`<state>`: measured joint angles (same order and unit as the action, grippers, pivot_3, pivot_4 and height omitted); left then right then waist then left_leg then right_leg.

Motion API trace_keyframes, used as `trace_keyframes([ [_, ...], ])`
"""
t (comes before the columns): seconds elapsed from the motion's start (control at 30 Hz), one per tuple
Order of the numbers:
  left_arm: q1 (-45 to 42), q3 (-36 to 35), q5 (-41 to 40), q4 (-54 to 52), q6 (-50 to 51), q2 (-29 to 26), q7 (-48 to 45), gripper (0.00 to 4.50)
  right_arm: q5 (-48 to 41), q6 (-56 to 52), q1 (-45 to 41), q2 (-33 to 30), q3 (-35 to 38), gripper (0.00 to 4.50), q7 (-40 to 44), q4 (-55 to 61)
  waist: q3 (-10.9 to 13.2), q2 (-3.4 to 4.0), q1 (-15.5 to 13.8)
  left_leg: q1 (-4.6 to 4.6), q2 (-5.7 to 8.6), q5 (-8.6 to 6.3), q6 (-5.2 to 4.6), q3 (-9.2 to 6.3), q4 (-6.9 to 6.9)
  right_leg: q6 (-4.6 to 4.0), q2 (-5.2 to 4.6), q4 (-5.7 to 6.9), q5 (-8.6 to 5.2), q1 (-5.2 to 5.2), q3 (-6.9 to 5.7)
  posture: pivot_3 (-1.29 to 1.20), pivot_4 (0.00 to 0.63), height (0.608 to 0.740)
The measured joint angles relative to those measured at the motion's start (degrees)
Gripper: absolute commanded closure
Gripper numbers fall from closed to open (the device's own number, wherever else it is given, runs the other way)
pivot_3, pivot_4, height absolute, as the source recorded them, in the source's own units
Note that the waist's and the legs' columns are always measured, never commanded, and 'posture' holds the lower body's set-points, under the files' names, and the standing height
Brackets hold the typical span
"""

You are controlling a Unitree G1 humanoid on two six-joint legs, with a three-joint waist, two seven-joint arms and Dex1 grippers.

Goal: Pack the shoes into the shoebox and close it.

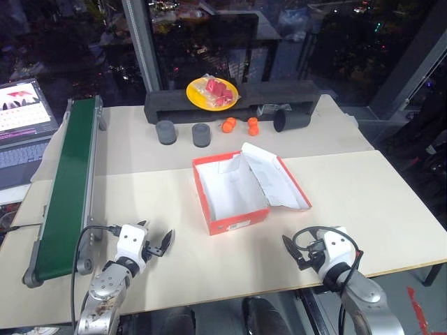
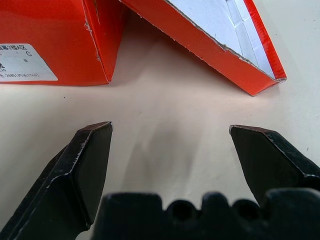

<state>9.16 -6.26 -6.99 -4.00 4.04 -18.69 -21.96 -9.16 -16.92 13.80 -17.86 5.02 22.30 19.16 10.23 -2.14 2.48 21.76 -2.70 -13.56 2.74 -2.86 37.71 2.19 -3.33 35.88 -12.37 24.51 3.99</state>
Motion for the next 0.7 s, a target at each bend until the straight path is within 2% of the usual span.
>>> trace_keyframes([
  [0.13,-1.48,0.07,-0.25,0.61,-0.05,0.01,-0.91,0.0,-0.01,0.0,0.55,0.06,-0.01,0.1,-0.4,0.06,0.0,0.0,-0.19,0.0,0.0,0.0,0.0,-0.02,0.0,0.0,0.0,0.01,0.0,-0.01,-0.01,0.0,0.15,0.74],
  [0.23,-4.67,-0.43,-3.84,0.56,2.98,0.22,-2.29,0.0,-0.42,-1.82,1.93,-0.29,0.04,0.1,-0.49,2.67,0.0,0.01,-0.39,0.01,0.02,0.0,0.0,-0.02,0.01,0.0,-0.01,0.01,0.0,-0.03,0.0,0.0,0.15,0.74],
  [0.33,-11.55,-1.04,-6.04,0.28,7.42,-0.48,-2.35,0.0,-4.31,-10.64,2.14,-3.93,1.38,0.1,0.44,9.78,0.04,0.0,-0.49,0.1,0.06,0.01,0.0,-0.1,0.11,0.03,0.01,0.07,0.02,-0.03,-0.01,0.0,0.15,0.74],
  [0.43,-18.32,-1.63,-6.65,-2.11,10.15,-3.48,-2.53,0.0,-10.34,-20.35,-1.73,-9.1,6.48,0.1,1.34,18.12,0.03,-0.03,-0.11,0.14,0.09,0.02,0.02,-0.12,0.11,0.17,0.02,0.05,0.09,-0.26,0.03,0.0,0.15,0.74],
  [0.57,-20.27,-1.41,-6.93,-4.03,12.68,-4.15,-2.92,0.0,-18.0,-30.37,-6.65,-13.44,11.19,0.1,1.8,23.08,0.02,-0.03,0.16,0.11,0.08,0.01,0.0,-0.16,-0.05,0.48,0.06,0.02,0.14,-0.18,0.03,0.0,0.15,0.74],
  [0.7,-22.55,-1.59,-7.28,-3.28,14.94,-4.26,-2.7,0.0,-23.03,-35.94,-12.4,-17.55,12.29,0.1,3.22,22.96,0.19,-0.05,-0.08,0.22,0.17,0.02,-0.01,-0.23,0.11,0.52,0.03,0.02,0.18,-0.06,0.03,0.0,0.15,0.74],
])
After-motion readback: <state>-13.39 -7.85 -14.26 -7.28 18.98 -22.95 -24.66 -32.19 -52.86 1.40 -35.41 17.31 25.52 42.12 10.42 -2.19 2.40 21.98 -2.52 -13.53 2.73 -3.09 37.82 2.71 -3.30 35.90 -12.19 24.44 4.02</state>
